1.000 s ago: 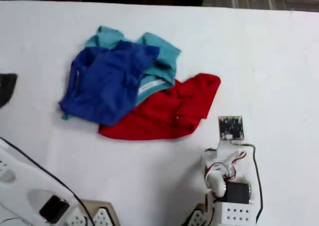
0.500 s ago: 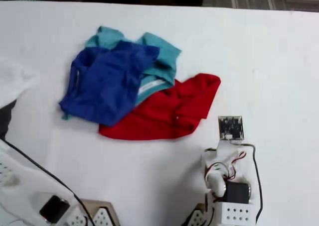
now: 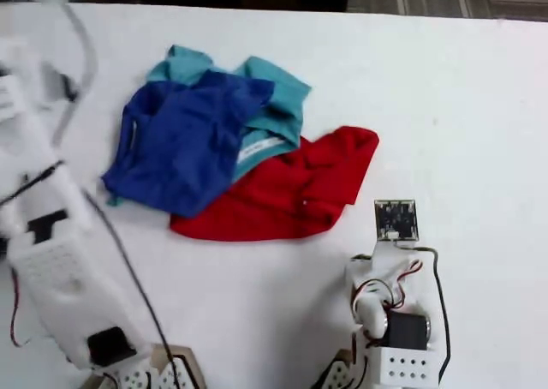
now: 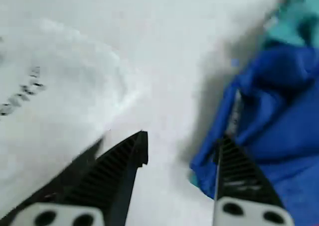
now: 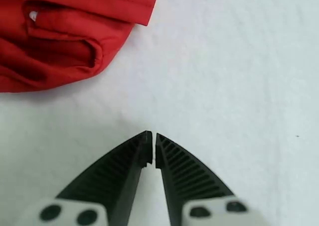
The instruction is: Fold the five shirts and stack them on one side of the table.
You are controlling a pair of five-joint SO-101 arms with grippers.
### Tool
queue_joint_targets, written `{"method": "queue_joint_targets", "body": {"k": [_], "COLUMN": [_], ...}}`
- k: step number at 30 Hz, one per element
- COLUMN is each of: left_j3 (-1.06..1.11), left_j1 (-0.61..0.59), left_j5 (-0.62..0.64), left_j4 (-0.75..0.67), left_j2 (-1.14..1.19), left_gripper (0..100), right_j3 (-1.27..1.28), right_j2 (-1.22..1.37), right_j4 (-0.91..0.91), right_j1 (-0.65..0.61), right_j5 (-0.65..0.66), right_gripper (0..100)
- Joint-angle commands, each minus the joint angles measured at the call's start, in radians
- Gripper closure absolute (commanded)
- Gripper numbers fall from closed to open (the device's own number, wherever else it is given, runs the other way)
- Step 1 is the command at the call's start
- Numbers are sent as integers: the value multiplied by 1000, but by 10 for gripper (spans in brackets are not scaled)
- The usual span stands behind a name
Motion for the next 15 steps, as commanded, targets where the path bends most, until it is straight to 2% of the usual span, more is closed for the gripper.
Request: {"method": "queue_joint_targets", "body": {"k": [1,6,15], "left_j3": [252,464,545], "left_j1": [183,341,445], "left_j5": [9,9,9], "left_j4": [-49,-199,-382], "left_j2": [-51,-51,-49], "left_gripper": [772,771,770], "right_j3": [8,8,8], "right_j2": [-13,-13,-13], "right_j4": [5,5,5], "right_j1": [-5,-5,-5], "right_j5": [-3,-3,-3], "right_gripper": [979,979,979]}}
